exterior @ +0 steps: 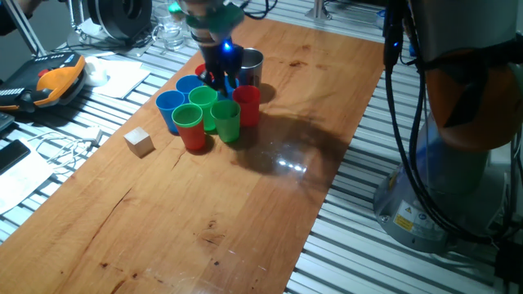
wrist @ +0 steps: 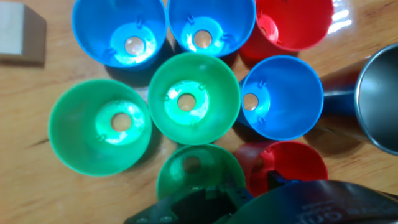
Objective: Stack the cups
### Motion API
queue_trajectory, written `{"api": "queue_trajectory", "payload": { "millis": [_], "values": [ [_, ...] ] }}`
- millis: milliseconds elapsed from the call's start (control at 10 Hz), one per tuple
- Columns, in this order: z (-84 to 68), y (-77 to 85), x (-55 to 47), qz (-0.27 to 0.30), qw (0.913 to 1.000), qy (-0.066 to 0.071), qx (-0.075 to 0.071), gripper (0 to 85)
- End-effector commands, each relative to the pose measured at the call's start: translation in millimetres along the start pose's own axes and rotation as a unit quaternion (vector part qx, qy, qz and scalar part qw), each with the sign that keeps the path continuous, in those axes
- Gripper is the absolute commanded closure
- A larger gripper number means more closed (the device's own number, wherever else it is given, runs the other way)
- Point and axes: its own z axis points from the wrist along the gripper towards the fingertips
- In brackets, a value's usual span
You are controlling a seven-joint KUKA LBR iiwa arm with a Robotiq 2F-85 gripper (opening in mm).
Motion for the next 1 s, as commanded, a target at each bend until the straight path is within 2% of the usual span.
{"api": "queue_trajectory", "payload": {
  "millis": [0, 200, 500, 900],
  "values": [
    [2.8, -1.9, 2.2, 0.0, 1.0, -0.004, 0.003, 51.0],
    [9.0, -5.1, 4.9, 0.0, 1.0, -0.005, 0.001, 51.0],
    [23.5, -3.4, 6.1, 0.008, 0.9998, -0.017, -0.006, 51.0],
    [32.3, -3.9, 9.7, 0.011, 0.9996, -0.025, -0.008, 51.0]
  ]
}}
